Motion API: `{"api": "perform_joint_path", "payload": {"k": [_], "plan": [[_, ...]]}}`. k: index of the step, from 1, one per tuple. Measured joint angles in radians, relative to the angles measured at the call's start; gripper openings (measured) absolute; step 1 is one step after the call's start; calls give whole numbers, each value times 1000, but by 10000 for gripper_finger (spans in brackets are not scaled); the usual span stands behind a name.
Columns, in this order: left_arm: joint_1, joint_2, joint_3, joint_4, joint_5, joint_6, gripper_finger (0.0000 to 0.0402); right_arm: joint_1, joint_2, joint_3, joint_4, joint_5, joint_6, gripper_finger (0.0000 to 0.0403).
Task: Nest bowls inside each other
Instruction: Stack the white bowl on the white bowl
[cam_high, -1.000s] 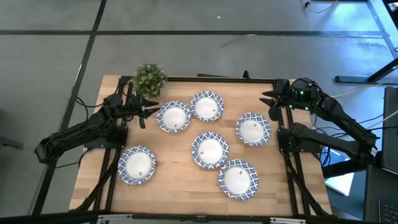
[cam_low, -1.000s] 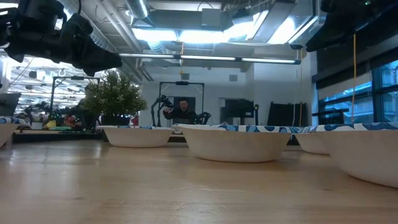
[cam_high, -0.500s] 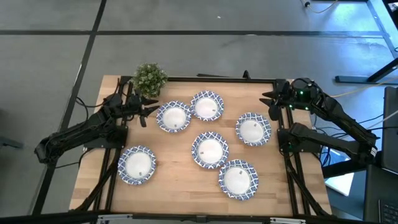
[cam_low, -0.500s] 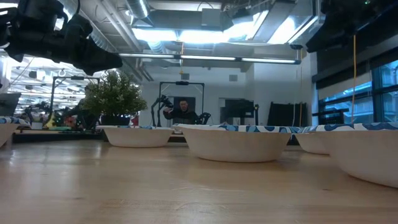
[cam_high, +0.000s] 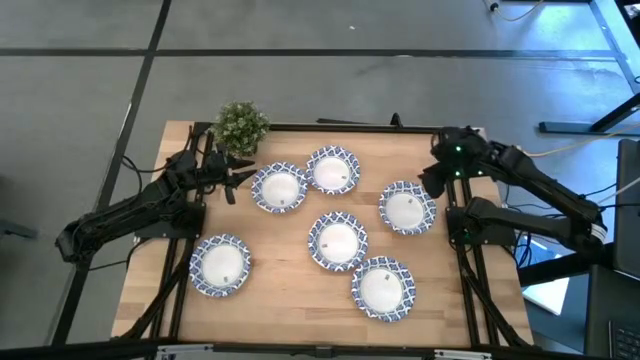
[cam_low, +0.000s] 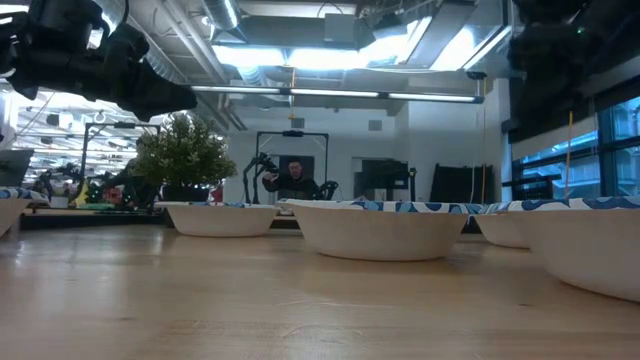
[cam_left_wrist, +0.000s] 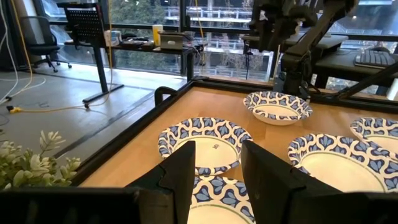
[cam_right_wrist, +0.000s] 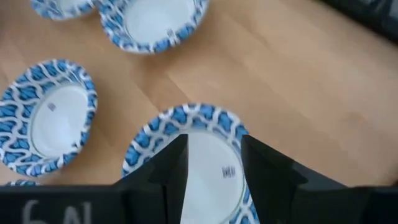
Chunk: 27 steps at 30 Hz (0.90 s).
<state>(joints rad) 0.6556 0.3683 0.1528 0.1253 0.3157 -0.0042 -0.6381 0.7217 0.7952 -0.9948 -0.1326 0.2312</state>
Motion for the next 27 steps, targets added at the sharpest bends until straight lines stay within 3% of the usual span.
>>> {"api": "perform_joint_path", "payload": {"k": [10,27], "plan": [[0,0,0,0,-1,-38,124,0,109,0,-55,71,162,149],[0,0,0,0,-18,-76,124,0,235,-1,-83,95,99,150]]}}
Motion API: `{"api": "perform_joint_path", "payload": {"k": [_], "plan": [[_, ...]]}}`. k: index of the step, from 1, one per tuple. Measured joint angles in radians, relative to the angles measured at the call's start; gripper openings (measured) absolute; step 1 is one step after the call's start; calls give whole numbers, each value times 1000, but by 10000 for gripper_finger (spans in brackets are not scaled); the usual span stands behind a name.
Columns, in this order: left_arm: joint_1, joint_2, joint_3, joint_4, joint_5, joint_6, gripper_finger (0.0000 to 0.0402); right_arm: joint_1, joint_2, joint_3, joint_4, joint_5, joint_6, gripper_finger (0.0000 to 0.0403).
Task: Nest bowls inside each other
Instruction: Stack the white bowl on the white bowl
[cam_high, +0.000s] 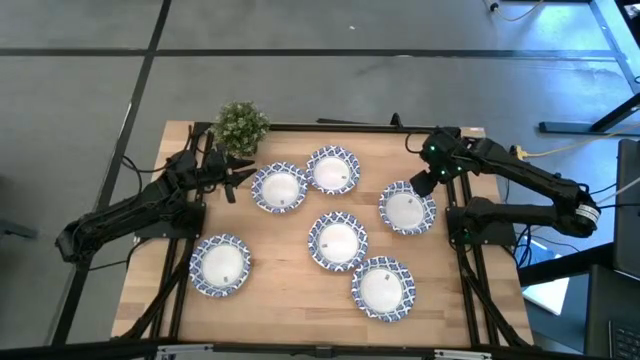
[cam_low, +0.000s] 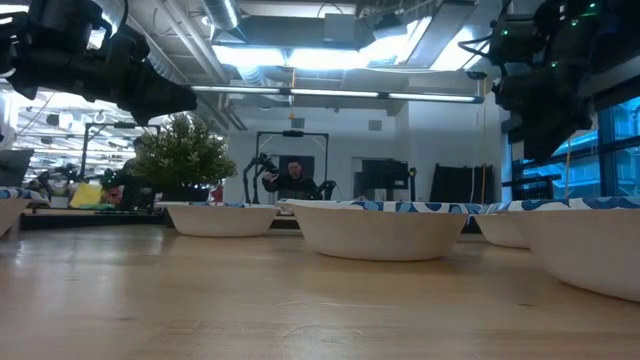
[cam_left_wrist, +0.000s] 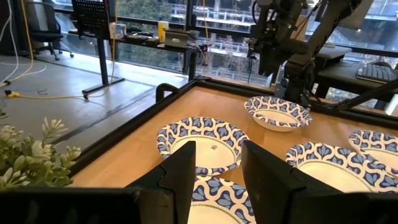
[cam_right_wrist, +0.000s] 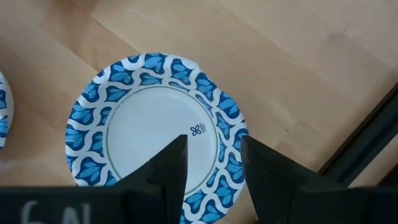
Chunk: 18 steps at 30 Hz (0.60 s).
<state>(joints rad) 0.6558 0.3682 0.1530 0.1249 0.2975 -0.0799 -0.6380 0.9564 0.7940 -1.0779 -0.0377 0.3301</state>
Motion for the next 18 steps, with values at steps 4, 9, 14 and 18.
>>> {"api": "perform_joint_path", "payload": {"k": [4,9,14,18], "plan": [[0,0,0,0,-1,0,124,0,0,0,-6,2,3,150],[0,0,0,0,-5,0,124,0,0,0,-34,-15,-25,153],[0,0,0,0,-28,0,124,0,0,0,-35,-31,-47,200],[0,0,0,0,-28,0,124,0,11,0,-39,-64,-70,262]]}}
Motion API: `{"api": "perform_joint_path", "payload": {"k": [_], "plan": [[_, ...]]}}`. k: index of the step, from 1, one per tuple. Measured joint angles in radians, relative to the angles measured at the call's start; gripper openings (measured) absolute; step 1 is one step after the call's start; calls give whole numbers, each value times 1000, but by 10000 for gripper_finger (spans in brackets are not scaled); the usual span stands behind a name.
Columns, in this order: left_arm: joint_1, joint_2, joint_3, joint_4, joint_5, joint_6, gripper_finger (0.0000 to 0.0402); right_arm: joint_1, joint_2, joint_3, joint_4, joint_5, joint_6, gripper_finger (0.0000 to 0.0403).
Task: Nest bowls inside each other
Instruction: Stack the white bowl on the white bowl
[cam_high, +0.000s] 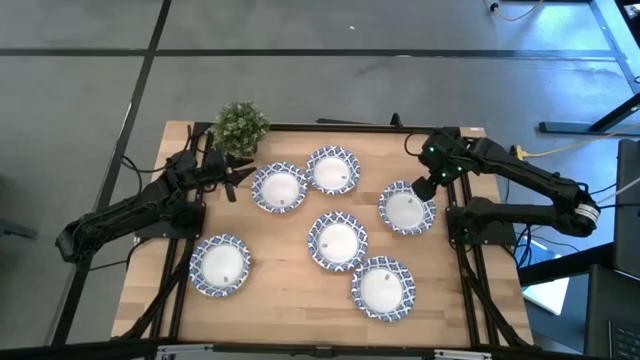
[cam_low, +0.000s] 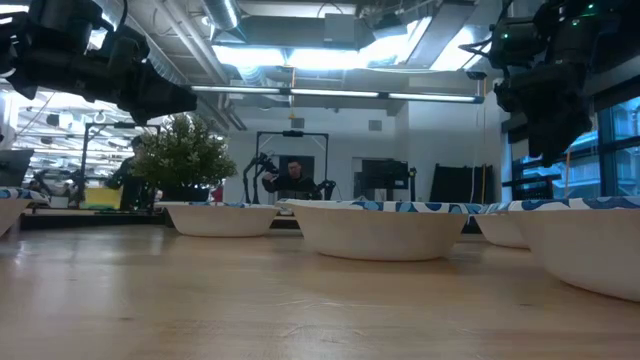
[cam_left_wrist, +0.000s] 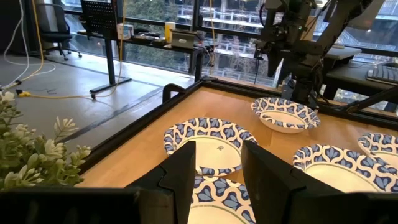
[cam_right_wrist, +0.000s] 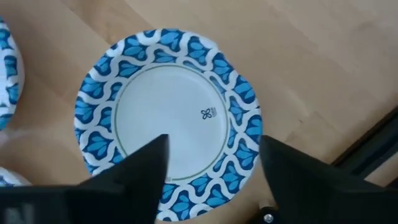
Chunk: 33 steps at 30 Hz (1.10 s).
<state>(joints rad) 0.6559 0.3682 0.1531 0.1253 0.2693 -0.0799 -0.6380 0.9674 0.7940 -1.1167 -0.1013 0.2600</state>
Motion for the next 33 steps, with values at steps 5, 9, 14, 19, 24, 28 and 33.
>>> {"api": "perform_joint_path", "payload": {"k": [5,9,14,19,24,28,33], "plan": [[0,0,0,0,0,0,124,0,16,0,16,9,17,320],[0,0,0,0,0,0,124,6,15,0,37,-10,-20,332],[0,0,0,0,0,0,124,22,28,-16,64,-13,-30,331],[0,0,0,0,0,0,124,35,57,-83,107,36,-7,329],[0,0,0,0,0,0,124,35,88,-156,128,51,21,328],[0,0,0,0,0,0,124,35,104,-200,158,63,54,328],[0,0,0,0,-2,0,124,35,122,-193,185,65,107,328]]}}
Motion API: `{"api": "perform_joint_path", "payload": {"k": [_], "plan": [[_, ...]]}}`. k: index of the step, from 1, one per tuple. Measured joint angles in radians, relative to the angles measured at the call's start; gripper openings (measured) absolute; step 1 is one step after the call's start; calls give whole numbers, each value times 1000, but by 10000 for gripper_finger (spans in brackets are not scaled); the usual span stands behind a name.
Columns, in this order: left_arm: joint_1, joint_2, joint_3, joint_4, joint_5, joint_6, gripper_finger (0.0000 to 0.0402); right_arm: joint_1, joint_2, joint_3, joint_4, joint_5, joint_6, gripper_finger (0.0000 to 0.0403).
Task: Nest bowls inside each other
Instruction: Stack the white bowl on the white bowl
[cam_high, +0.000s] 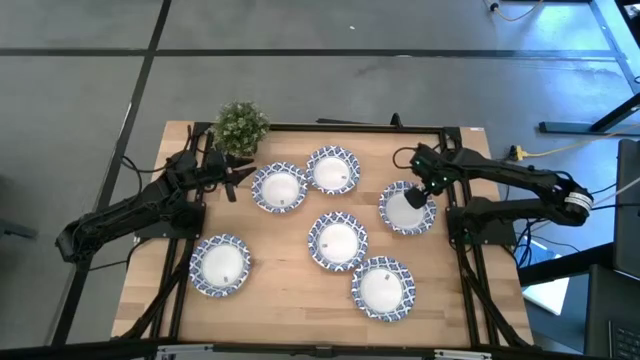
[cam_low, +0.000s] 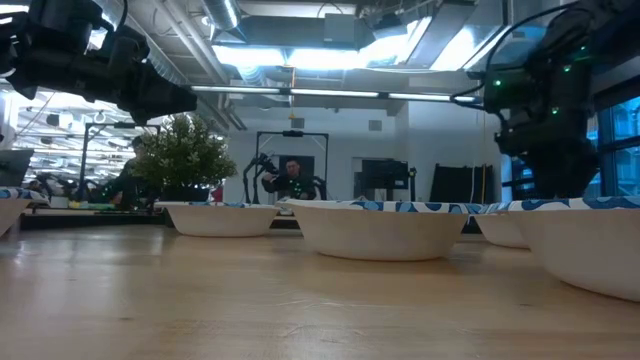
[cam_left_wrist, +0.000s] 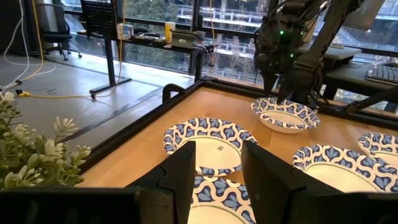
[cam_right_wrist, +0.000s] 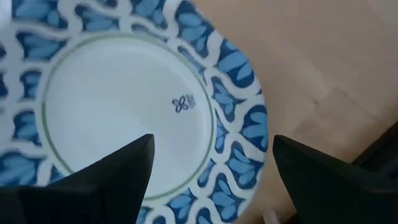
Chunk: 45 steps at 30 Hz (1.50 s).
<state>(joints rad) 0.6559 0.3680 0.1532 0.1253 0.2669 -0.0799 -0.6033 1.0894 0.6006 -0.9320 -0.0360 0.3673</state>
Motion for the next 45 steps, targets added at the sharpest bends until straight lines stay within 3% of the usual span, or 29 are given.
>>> {"api": "perform_joint_path", "payload": {"k": [12,32,37,45], "plan": [[0,0,0,0,-19,0,124,0,63,0,0,17,25,320],[0,0,0,0,-21,0,124,0,81,1,51,18,-9,71],[0,0,0,0,-21,0,124,0,81,1,51,17,-12,45],[0,0,0,0,-21,0,124,0,81,1,51,17,-6,40]]}}
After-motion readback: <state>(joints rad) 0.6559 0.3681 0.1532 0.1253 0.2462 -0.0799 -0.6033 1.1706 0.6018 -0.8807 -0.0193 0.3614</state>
